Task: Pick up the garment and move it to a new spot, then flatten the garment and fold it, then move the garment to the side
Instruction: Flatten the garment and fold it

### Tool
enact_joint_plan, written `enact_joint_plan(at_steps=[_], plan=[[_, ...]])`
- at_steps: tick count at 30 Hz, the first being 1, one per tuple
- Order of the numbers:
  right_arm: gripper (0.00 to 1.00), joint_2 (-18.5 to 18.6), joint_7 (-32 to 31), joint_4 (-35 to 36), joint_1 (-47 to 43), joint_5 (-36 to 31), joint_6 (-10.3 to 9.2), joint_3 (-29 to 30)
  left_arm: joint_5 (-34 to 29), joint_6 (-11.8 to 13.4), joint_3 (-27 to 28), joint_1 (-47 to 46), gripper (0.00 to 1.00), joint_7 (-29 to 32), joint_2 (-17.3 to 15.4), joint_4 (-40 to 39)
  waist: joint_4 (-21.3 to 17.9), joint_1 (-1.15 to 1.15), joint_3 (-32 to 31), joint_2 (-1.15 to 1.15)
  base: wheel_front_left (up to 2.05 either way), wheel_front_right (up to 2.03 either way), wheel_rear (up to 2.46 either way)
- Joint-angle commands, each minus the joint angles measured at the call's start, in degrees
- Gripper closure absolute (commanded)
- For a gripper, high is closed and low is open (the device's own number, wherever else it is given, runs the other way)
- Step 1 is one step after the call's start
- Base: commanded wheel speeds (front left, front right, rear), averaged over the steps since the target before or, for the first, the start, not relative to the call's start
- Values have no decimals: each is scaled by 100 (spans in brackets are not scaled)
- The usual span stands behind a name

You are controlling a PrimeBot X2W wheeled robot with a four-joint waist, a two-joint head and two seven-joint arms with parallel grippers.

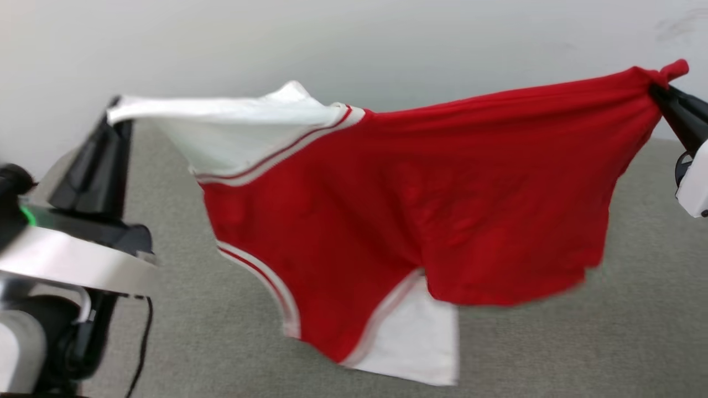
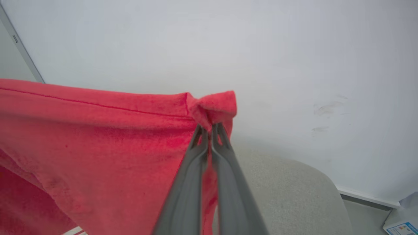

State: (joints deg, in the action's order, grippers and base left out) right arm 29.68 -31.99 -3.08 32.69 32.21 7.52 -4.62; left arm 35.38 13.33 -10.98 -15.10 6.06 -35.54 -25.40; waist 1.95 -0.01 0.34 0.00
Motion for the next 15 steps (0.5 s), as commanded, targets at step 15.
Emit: enact_joint_plan(at_steps=[15], plan=[[100, -460, 10, 1219, -363, -321, -8, 766, -185, 49, 648, -925, 100, -266, -372, -342, -569, 1, -32, 0, 0, 0, 0]])
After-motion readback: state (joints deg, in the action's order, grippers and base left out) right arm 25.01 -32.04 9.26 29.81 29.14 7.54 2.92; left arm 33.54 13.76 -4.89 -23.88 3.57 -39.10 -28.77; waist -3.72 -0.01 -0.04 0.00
